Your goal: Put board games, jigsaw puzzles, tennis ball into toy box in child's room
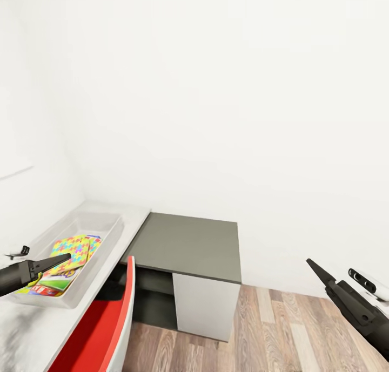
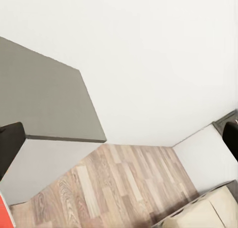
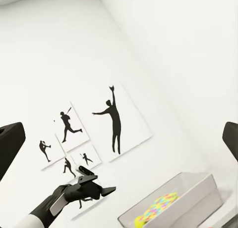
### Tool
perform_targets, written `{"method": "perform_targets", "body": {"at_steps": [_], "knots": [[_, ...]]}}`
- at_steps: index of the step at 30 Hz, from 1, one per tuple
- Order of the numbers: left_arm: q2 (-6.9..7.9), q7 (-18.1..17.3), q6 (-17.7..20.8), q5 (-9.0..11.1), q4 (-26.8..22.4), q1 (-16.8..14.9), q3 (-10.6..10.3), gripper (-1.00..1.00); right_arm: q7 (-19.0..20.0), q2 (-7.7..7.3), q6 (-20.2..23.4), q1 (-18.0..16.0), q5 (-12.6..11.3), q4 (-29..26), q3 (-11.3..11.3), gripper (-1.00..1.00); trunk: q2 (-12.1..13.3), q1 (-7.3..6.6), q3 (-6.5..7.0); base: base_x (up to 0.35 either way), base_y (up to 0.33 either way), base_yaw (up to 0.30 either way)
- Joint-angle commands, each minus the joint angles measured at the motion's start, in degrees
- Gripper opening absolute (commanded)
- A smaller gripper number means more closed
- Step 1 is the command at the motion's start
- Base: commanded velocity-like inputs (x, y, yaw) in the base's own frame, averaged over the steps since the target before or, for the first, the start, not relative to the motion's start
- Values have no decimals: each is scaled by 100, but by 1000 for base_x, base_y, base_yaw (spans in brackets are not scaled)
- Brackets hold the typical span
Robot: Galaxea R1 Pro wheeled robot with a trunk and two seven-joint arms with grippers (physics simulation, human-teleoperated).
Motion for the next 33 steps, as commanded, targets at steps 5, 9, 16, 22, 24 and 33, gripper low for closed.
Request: {"method": "perform_targets", "body": {"at_steps": [5,9,16,22,24,33], "knots": [[0,-27,61,-8,-46,-4,2,100,16,-2,60,-6,-7,7,-8,100,-13,3,31,-33,0,-176],[0,-27,61,-8,-65,-4,7,100,16,-2,60,-6,-7,13,-11,100,-13,3,67,-7,0,-178],[-1,-27,57,-2,-67,8,63,100,13,-5,60,-6,-5,20,-16,100,-13,3,128,-1,0,-179],[-11,-27,25,0,-74,13,49,100,11,-6,60,-6,-3,27,-18,100,-13,3,180,0,-120,-180],[-13,-27,14,1,-74,14,44,100,9,-4,60,-6,-2,24,-18,100,-13,3,197,0,-249,-180],[-17,-27,0,1,-74,14,-115,100,7,-6,60,-6,-6,24,-22,100,-13,3,275,-6,-285,-180]]}}
